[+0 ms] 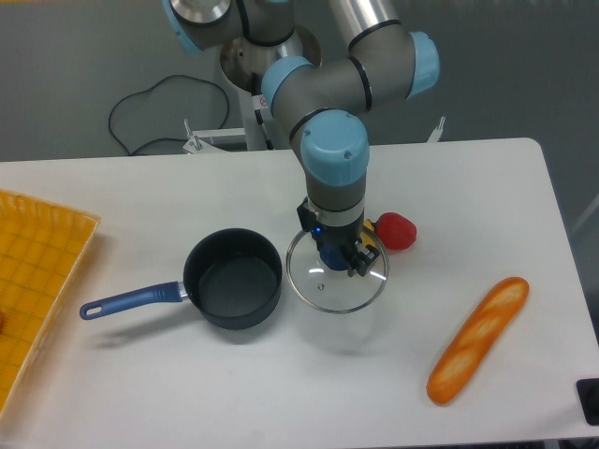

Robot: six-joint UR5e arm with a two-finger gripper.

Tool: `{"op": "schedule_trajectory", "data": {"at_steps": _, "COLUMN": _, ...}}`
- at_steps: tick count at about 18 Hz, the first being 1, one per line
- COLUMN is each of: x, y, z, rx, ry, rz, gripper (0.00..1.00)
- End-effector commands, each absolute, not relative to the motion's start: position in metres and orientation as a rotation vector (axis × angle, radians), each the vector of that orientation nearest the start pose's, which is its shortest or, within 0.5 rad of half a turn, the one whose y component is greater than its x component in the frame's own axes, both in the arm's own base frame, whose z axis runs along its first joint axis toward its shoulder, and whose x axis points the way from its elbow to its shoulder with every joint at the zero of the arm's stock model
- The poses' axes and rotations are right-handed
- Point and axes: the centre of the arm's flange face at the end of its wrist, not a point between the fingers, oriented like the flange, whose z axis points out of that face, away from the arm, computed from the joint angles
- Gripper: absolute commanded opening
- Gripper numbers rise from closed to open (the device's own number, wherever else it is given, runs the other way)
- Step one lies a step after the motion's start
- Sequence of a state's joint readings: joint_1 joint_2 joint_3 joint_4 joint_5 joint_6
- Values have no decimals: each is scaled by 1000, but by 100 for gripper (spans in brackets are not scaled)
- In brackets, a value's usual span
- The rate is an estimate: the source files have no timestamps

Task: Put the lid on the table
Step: 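Carry the held glass lid by its blue knob down toward the table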

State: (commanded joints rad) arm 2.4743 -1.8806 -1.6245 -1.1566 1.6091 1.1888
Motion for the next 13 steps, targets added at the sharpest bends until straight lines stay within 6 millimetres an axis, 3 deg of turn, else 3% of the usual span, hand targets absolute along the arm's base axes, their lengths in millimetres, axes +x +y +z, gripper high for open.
{"op": "schedule_trajectory", "data": {"at_steps": 7, "x": -410, "y": 471, "z": 336, "rx": -3114, "ry": 414, "rz": 112, "gripper": 49}}
{"op": "schedule_trajectory", "data": {"at_steps": 13, "x": -425, "y": 482, "z": 321, "rx": -3123, "ry": 410, "rz": 100, "gripper": 49}}
